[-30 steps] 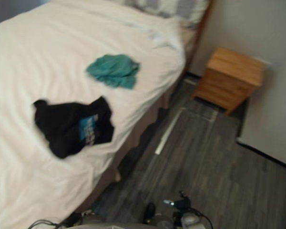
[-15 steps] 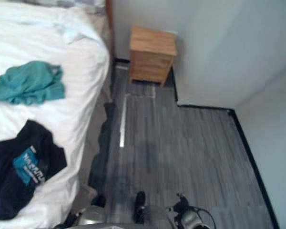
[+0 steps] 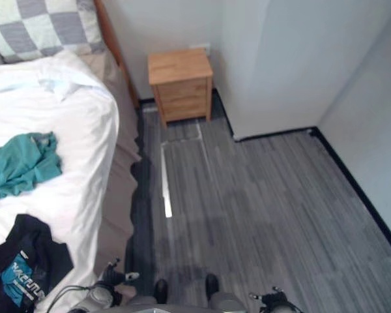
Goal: Tidy up the quilt and then pick up the clothes from the bed and put them into the laundry hamper.
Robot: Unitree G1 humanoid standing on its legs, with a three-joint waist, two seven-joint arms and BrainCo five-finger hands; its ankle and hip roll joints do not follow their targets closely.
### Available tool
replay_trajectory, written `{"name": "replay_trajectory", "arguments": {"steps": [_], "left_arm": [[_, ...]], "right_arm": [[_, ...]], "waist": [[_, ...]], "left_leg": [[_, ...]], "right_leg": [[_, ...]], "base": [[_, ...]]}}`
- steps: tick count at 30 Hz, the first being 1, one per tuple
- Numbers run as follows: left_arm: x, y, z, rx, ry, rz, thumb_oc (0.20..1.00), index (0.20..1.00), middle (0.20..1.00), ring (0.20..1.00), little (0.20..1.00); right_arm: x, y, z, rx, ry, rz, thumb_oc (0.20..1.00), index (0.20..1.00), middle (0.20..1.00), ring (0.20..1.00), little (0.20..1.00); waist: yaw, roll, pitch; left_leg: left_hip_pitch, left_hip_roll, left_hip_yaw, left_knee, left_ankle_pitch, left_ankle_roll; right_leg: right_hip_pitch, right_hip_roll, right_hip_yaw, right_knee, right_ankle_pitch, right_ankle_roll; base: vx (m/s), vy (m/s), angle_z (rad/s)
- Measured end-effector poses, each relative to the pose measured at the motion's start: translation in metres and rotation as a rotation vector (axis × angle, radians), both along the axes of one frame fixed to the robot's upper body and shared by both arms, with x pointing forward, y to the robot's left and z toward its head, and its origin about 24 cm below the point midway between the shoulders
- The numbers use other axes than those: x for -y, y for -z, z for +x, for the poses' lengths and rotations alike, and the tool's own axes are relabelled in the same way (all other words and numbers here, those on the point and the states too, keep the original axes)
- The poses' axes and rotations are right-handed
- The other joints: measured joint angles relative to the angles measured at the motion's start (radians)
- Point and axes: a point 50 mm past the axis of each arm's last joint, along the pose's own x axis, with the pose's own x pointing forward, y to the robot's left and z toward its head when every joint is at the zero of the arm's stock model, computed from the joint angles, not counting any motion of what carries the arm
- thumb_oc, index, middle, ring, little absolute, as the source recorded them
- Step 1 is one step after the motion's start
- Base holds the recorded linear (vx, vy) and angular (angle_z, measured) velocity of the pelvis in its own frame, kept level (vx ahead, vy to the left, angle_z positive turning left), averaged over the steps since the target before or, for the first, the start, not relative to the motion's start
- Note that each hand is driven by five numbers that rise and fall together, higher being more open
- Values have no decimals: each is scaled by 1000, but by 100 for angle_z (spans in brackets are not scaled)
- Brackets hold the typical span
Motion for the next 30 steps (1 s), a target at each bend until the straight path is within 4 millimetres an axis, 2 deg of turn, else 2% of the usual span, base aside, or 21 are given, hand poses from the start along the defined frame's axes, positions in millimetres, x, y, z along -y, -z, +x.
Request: {"name": "replay_trajectory", "arguments": {"steps": [2,5,7,8,9,10,12,13,14,16,17,18,19,20,21,22,23,25,27,28,30], "left_arm": [[-8,0,-3,-14,-4,22,1000,1000,1000,1000,1000],[-18,-2,-3,-11,-43,35,1000,1000,1000,1000,1000],[-24,-5,5,8,-62,42,1000,1000,1000,1000,1000],[-27,-9,15,37,-74,44,1000,1000,1000,1000,1000],[-29,-14,27,67,-65,55,1000,1000,1000,1000,1000],[-35,-16,30,80,-78,64,1000,1000,1000,1000,1000],[-36,-17,31,82,-80,69,1000,1000,1000,1000,1000],[-31,-16,31,87,-84,48,1000,1000,1000,1000,1000],[-30,-13,24,67,-81,46,1000,1000,1000,1000,1000],[-31,-7,11,17,-109,45,1000,1000,1000,1000,1000],[-36,-2,-6,-41,-142,56,1000,1000,1000,1000,1000],[-43,1,-21,-88,-167,68,1000,1000,1000,1000,1000],[-50,3,-38,-134,-193,82,1000,1000,1000,1000,1000],[-56,5,-53,-164,-219,120,1000,1000,1000,1000,1000],[-57,5,-56,-177,-217,116,1000,1000,1000,1000,1000],[-52,7,-55,-198,-182,105,1000,1000,1000,1000,1000],[-48,8,-53,-208,-155,92,1000,1000,1000,1000,1000],[-49,4,-41,-171,-121,99,1000,1000,1000,1000,1000],[-50,-3,-15,-98,-78,109,1000,1000,1000,1000,1000],[-50,-4,-11,-84,-78,107,1000,1000,1000,1000,1000],[-46,-10,12,-29,-64,102,1000,1000,1000,1000,1000]], "right_arm": [[-6,3,-4,-17,-2,17,1000,1000,1000,1000,1000],[-10,4,-7,-26,-4,38,1000,1000,1000,1000,1000],[-13,6,-9,-38,-6,55,1000,1000,1000,1000,1000],[-17,6,-5,-34,-11,63,1000,1000,1000,1000,1000],[-17,5,0,-36,-28,57,1000,1000,1000,1000,1000],[-15,3,11,-13,-52,45,1000,1000,1000,1000,1000],[-12,0,18,-6,-77,33,1000,1000,1000,1000,1000],[-3,-4,26,-2,-134,-7,1000,1000,1000,1000,1000],[4,-8,34,13,-150,-31,1000,1000,1000,1000,1000],[10,-11,36,20,-147,-44,1000,1000,1000,1000,1000],[7,-9,32,11,-148,-35,1000,1000,1000,1000,1000],[4,-6,26,-4,-150,-21,1000,1000,1000,1000,1000],[-6,1,11,-49,-173,6,1000,1000,1000,1000,1000],[-14,5,-1,-80,-168,28,1000,1000,1000,1000,1000],[-16,6,-5,-89,-167,38,1000,1000,1000,1000,1000],[-17,6,-2,-75,-170,39,1000,1000,1000,1000,1000],[-17,5,1,-56,-174,40,1000,1000,1000,1000,1000],[-20,9,-16,-98,-169,52,1000,1000,1000,1000,1000],[-22,9,-19,-105,-167,58,1000,1000,1000,1000,1000],[-22,10,-19,-106,-167,58,1000,1000,1000,1000,1000],[-24,8,-6,-69,-176,60,1000,1000,1000,1000,1000]], "waist": [[-19,-10,12],[-49,-34,22],[-45,-67,37],[-27,-104,52],[8,-135,71],[33,-131,84],[38,-125,92],[69,-102,94],[93,-67,92],[98,-38,90],[113,-39,85],[120,-59,83],[121,-103,53],[117,-124,37],[120,-127,33],[99,-110,53],[55,-91,69],[49,-84,70],[35,-87,64],[25,-88,62],[-5,-94,56]], "left_leg": [[-7,-3,2,-1,-7,2],[-2,3,7,9,-11,-15],[-22,-5,18,101,-29,-43],[-141,-23,10,337,-66,-91],[-269,-38,9,575,-54,-92],[-322,-39,21,647,-57,-90],[-342,-42,44,621,-60,-87],[-353,-41,119,378,-37,-57],[-350,-37,174,249,15,-46],[-343,-27,248,107,76,-29],[-340,-35,258,98,110,-2],[-332,-57,257,142,102,15],[-319,-85,250,178,110,39],[-295,-94,254,158,110,74],[-265,-101,252,122,95,94],[-213,-105,235,86,89,136],[-154,-92,190,62,80,148],[-64,-95,165,38,38,122],[-8,-97,120,25,-17,68],[-2,-100,104,17,-18,73],[43,-121,17,7,-52,31]], "right_leg": [[1,-9,-22,-4,11,16],[13,-2,-27,-19,0,5],[28,-11,-35,-22,-9,-6],[26,-31,-44,-9,-28,-29],[46,-58,-49,-17,-28,-33],[70,-59,-46,-23,-29,-42],[90,-55,-53,-24,-43,-34],[114,-40,-63,-24,-77,-24],[139,-24,-60,-28,-90,-23],[170,-7,-69,-28,-116,-25],[210,-7,-70,-27,-153,-11],[237,-22,-73,-27,-182,-4],[263,-47,-88,8,-206,22],[220,-74,-110,126,-230,45],[189,-70,-116,206,-206,70],[75,-79,-135,494,-182,108],[-40,-114,-138,769,-167,115],[-145,-150,-129,888,-163,122],[-250,-191,-148,787,-165,119],[-260,-196,-153,709,-164,120],[-276,-209,-131,340,-134,142]], "base": [[254,-100,-15],[216,-161,-1],[213,-285,1],[307,-168,-11],[580,-47,-22],[475,21,-16],[586,93,8],[609,100,0],[621,60,-1],[406,8,-8],[528,23,-3],[516,23,3],[449,89,6],[457,102,0],[641,108,-5],[517,5,34],[515,-58,71],[531,-168,65],[430,-231,59],[640,-386,85],[684,-391,87]]}}
